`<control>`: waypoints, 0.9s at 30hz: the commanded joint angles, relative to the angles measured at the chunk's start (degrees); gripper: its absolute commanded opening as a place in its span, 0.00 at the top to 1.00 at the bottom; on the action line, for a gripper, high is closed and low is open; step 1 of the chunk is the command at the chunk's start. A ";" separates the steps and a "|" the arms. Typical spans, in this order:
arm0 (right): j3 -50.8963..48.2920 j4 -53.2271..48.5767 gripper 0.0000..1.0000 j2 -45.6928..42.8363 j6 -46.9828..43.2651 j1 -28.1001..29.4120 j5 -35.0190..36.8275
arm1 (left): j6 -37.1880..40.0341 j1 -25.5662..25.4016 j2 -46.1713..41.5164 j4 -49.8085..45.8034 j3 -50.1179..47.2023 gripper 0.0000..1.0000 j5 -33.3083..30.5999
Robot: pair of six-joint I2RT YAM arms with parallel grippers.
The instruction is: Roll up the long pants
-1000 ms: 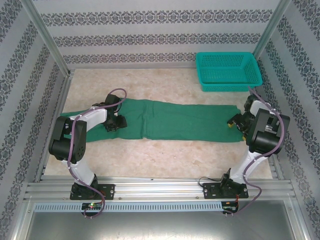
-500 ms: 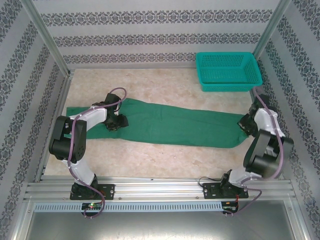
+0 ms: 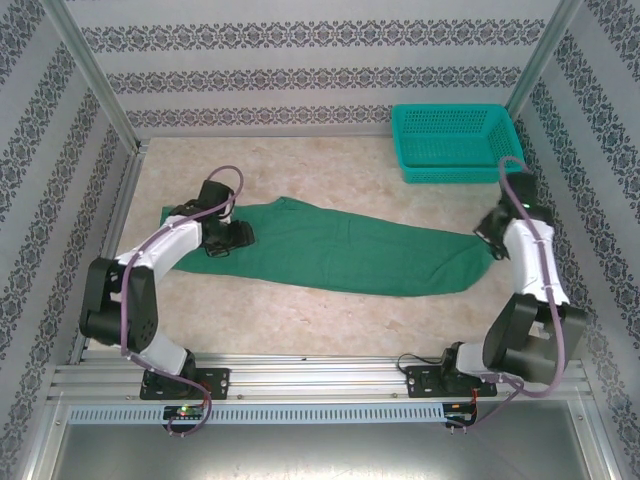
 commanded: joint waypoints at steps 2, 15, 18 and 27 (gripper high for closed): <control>4.92 -3.40 1.00 -2.64 5.48 18.68 3.72 | -0.80 3.26 0.55 -1.97 2.23 0.40 -0.26; 40.51 -6.27 1.00 33.07 7.70 57.22 -2.39 | -1.61 10.06 9.25 8.55 2.19 0.43 6.36; 57.03 -10.66 1.00 43.68 5.73 60.21 -5.06 | -1.72 11.45 10.55 10.07 2.09 0.43 8.06; 84.51 -17.77 0.02 59.32 4.03 63.29 -18.29 | -1.85 11.92 12.98 14.58 3.98 0.40 15.40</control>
